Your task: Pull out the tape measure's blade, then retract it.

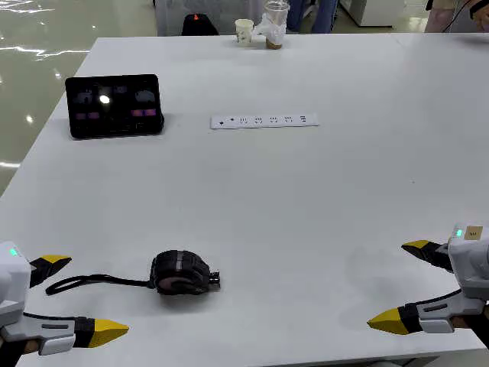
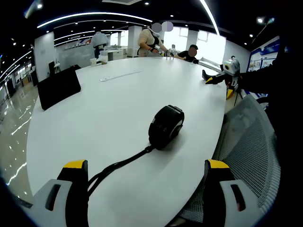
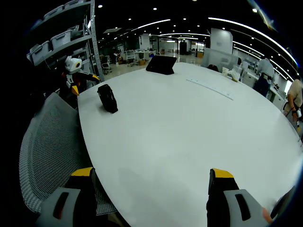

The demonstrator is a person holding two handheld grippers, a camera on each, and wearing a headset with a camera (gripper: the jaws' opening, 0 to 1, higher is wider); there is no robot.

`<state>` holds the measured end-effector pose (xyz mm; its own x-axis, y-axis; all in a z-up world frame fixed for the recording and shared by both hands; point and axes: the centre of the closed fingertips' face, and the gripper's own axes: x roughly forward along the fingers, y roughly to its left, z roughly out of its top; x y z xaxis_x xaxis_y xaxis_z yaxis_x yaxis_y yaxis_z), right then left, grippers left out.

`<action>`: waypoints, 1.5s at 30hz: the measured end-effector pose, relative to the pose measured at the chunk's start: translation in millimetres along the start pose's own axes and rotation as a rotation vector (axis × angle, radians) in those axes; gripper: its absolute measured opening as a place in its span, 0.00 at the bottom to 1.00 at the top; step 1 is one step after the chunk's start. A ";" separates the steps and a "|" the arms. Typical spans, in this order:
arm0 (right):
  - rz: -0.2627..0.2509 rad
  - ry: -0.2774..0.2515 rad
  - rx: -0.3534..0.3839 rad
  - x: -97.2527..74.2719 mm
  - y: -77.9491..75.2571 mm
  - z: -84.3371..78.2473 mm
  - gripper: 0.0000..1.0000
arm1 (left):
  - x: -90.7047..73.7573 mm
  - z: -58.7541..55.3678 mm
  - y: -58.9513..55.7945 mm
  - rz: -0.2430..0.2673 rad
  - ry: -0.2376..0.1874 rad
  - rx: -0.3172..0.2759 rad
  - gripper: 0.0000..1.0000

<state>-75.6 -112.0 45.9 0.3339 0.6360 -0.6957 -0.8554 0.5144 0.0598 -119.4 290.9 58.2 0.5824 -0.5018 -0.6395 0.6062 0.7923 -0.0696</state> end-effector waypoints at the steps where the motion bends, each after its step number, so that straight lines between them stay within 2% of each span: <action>1: -0.001 0.001 0.000 -0.2 0.0 -0.3 0.99 | 0.1 0.3 -0.2 -0.001 -0.001 0.001 0.99; 16: -0.014 -0.006 -0.009 -1.5 -1.9 2.7 0.99 | 0.8 2.8 2.5 -0.005 0.003 0.014 0.99; 21: -0.029 -0.045 -0.049 -2.4 -5.6 11.5 0.99 | 2.5 6.3 -0.9 -0.026 -0.003 0.042 0.99; 24: -0.023 -0.053 -0.059 -1.5 -5.7 13.6 0.99 | 5.2 6.5 -3.3 -0.045 0.019 0.061 0.99; 32: 0.023 -0.036 -0.073 3.9 -0.5 16.0 0.99 | 12.9 12.8 -8.9 -0.094 0.052 0.111 0.99; 39: 0.061 -0.017 -0.112 13.0 5.1 20.3 0.99 | 18.5 15.2 -15.2 -0.126 0.089 0.143 0.99; 42: 0.076 -0.024 -0.146 18.4 8.6 25.6 0.99 | 21.8 18.6 -17.9 -0.148 0.097 0.162 0.99; 44: 0.090 -0.018 -0.132 21.6 11.0 27.9 0.99 | 24.3 20.0 -19.3 -0.159 0.107 0.176 0.99; 45: 0.107 -0.006 -0.097 23.5 14.3 28.0 0.99 | 26.3 21.3 -19.8 -0.162 0.113 0.185 0.99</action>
<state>-68.9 -73.6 50.4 0.2405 0.6877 -0.6850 -0.9205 0.3854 0.0638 -104.5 254.7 59.1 0.4117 -0.5672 -0.7133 0.7813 0.6225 -0.0441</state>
